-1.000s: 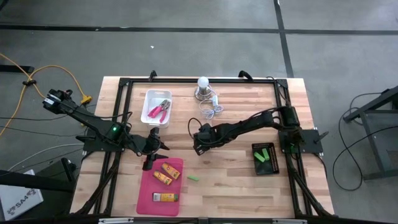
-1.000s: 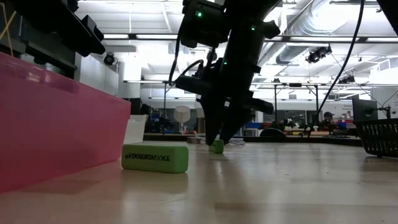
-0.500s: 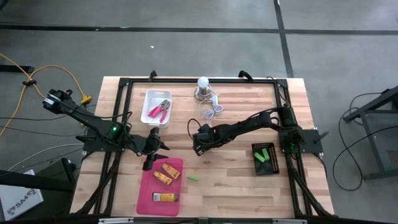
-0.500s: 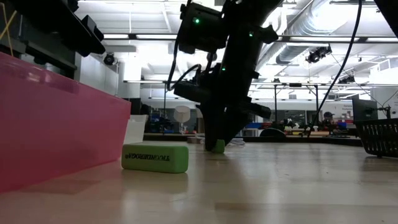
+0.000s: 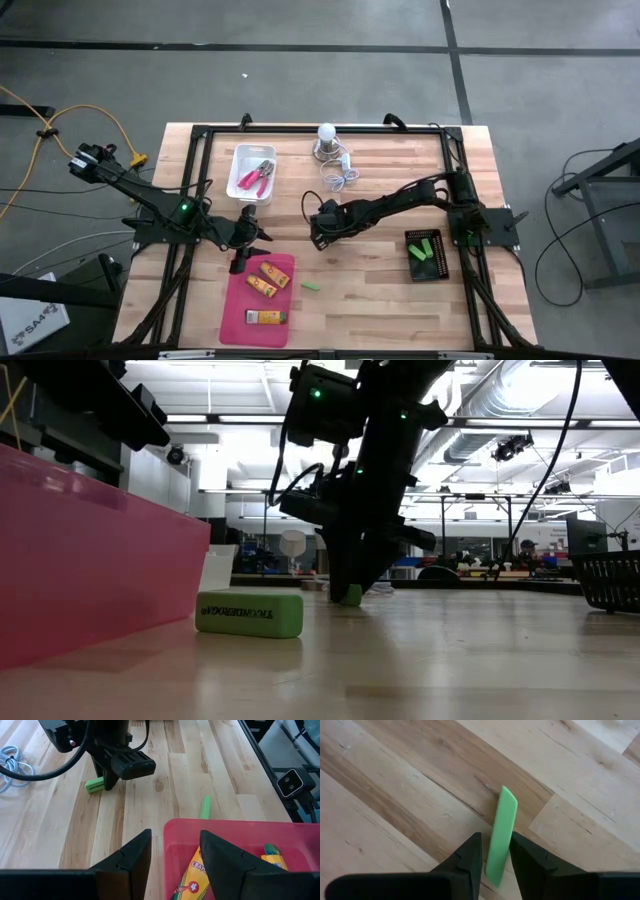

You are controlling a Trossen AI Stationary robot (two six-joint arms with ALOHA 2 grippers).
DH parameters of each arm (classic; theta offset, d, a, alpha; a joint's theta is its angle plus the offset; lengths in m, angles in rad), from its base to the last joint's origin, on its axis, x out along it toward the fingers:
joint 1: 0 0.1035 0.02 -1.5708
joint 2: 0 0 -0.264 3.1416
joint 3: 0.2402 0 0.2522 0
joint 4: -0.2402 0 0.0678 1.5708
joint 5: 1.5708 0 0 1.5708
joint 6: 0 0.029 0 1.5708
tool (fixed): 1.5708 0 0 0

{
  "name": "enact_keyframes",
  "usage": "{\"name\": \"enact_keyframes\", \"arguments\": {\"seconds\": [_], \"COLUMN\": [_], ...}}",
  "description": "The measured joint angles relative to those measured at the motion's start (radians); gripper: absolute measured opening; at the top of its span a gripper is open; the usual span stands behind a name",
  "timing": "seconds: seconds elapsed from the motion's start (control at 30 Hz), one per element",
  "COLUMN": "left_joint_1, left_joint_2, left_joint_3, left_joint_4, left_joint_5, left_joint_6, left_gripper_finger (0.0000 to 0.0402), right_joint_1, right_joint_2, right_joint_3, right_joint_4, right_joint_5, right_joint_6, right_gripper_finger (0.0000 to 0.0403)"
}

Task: Pick & Place School Supplies
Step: Put the green eraser into the black bin

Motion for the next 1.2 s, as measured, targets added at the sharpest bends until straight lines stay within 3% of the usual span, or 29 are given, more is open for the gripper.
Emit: {"name": "enact_keyframes", "arguments": {"seconds": [0.4,0.73,1.2], "left_joint_1": [0.0,0.0,0.0], "left_joint_2": [0.0,0.0,0.0], "left_joint_3": [0.0,0.0,0.0], "left_joint_4": [0.0,0.0,0.0], "left_joint_5": [0.0,0.0,0.0], "left_joint_6": [0.0,0.001,0.001], "left_gripper_finger": [0.0161,0.0161,0.0161], "right_joint_1": [0.0,0.0,0.0], "right_joint_2": [0.001,0.001,-0.003], "right_joint_3": [-0.001,-0.001,-0.002], "right_joint_4": [0.0,-0.004,-0.005], "right_joint_5": [0.0,-0.002,-0.006], "right_joint_6": [-0.002,-0.046,-0.104], "right_gripper_finger": [0.0087,0.0032,0.0029]}}
